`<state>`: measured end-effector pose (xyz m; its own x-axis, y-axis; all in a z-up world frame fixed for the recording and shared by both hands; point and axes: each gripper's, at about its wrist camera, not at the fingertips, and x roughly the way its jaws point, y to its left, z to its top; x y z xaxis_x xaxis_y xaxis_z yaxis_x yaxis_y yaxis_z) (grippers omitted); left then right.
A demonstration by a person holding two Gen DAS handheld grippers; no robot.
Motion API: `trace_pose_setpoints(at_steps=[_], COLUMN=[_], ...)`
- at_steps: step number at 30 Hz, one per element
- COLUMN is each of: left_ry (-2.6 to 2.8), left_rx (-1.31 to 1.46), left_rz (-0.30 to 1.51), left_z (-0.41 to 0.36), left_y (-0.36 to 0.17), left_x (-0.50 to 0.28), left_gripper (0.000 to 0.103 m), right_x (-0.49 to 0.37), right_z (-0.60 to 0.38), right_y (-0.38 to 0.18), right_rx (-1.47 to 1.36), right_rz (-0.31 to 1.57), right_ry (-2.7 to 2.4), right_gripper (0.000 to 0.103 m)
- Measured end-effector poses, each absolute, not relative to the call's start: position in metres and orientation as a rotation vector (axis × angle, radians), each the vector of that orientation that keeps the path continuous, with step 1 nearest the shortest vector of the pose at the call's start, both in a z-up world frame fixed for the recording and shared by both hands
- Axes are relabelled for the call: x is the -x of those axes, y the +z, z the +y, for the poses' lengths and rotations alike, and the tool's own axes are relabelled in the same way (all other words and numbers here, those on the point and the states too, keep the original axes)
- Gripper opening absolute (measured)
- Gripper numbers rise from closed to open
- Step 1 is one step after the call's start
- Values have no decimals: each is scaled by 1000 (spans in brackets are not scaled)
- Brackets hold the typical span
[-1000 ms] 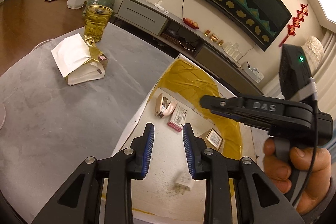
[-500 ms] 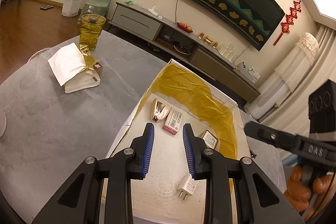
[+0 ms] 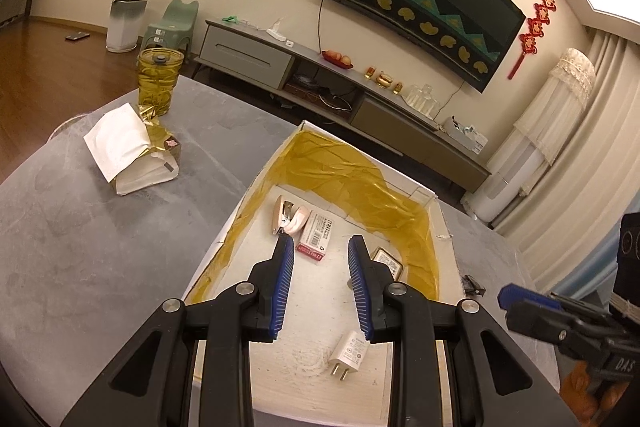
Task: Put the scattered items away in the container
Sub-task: 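Move both tools back toward the remaining items on the table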
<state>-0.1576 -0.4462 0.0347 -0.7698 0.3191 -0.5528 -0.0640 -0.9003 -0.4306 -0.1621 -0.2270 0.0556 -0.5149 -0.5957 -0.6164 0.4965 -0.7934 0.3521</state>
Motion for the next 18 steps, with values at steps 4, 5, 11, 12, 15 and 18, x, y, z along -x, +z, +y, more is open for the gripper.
trace_pose_setpoints(at_steps=[4, 5, 11, 12, 15, 18], left_ry=[2721, 2722, 2720, 2718, 2707, 2688], left_rx=[949, 948, 938, 937, 932, 930], left_rz=[-541, -533, -489, -475, -427, -357], left_z=[-438, -436, -424, -420, -405, -384], left_y=[38, 39, 46, 48, 53, 55], left_x=[153, 153, 146, 145, 140, 135], left_gripper=[30, 30, 30, 30, 30, 30], right_x=[149, 146, 125, 122, 110, 97], right_z=[-217, -214, -197, -194, -184, -171], right_y=[51, 51, 50, 50, 46, 39], right_rx=[-986, -982, -935, -929, -911, -894], right_rz=[-203, -209, -242, -246, -247, -261], right_ry=[-2280, -2276, -2262, -2262, -2272, -2288], right_gripper=[33, 33, 33, 33, 33, 33])
